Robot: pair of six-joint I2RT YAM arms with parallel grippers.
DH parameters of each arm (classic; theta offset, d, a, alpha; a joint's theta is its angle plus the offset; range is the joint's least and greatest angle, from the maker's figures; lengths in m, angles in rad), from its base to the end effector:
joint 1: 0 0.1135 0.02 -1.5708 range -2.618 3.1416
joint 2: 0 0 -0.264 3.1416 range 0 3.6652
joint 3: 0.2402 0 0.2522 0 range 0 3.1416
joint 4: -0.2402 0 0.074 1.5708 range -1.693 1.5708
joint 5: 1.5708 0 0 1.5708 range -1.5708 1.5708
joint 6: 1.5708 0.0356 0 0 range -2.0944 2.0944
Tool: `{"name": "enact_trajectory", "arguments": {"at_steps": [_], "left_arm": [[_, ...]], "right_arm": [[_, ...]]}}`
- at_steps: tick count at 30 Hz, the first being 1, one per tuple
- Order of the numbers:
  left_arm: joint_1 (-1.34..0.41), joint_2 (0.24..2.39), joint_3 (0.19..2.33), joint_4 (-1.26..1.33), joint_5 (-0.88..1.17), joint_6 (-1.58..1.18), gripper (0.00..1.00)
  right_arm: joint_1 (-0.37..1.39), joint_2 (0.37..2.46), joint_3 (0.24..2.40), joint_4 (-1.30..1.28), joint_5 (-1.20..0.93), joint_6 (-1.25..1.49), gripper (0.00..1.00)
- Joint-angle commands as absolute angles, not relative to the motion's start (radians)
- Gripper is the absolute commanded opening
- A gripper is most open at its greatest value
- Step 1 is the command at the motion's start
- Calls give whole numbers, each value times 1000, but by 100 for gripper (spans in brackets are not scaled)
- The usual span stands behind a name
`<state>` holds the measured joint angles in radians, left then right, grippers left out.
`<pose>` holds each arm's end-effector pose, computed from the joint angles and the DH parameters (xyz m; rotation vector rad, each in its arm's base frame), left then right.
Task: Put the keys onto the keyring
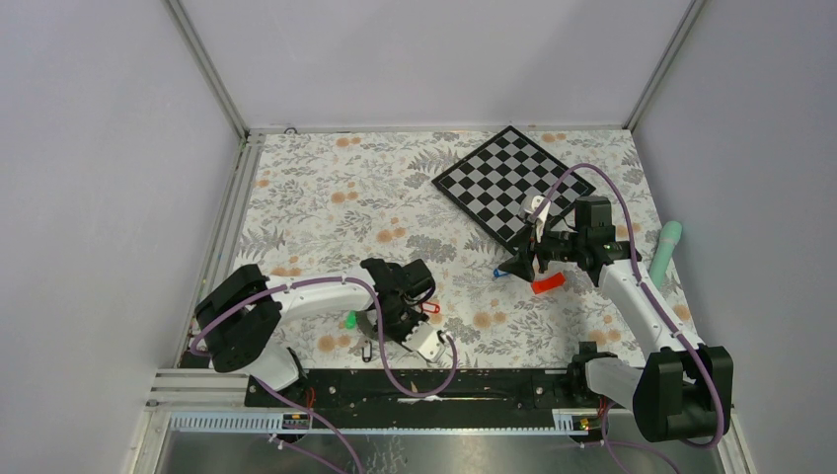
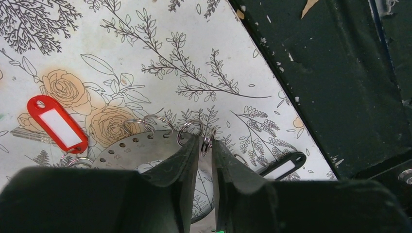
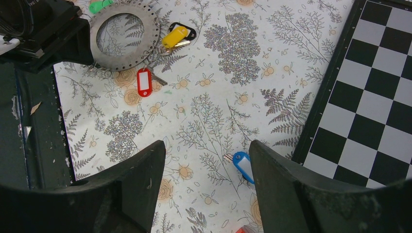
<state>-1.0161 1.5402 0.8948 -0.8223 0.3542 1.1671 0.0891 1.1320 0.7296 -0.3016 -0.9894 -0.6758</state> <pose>0.1237 -0.2231 0.1711 2.6470 1.3445 -0.5183 0.2245 0.0499 0.2512 -1.1793 1.6275 0.7461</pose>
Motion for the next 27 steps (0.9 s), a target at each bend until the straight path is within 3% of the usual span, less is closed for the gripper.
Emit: {"name": "enact_trajectory", "arguments": {"at_steps": [1, 4, 9, 21, 27], "left_arm": [[-1020, 1541, 895, -839, 355, 1185, 22], [-1020, 1544, 893, -839, 357, 1185, 17], [-1018, 1555, 899, -836, 364, 1157, 0], [-873, 1496, 1209, -926, 597, 997, 0], [-789, 1534, 1473, -916, 749, 817, 0]], "right_arm": [[81, 1132, 726, -279, -1025, -673, 71], [81, 1134, 726, -279, -1026, -670, 71], [80, 1130, 727, -276, -1028, -669, 71], [86, 1117, 837, -178, -1147, -433, 65], [106, 1160, 951, -101, -1216, -299, 70]]}}
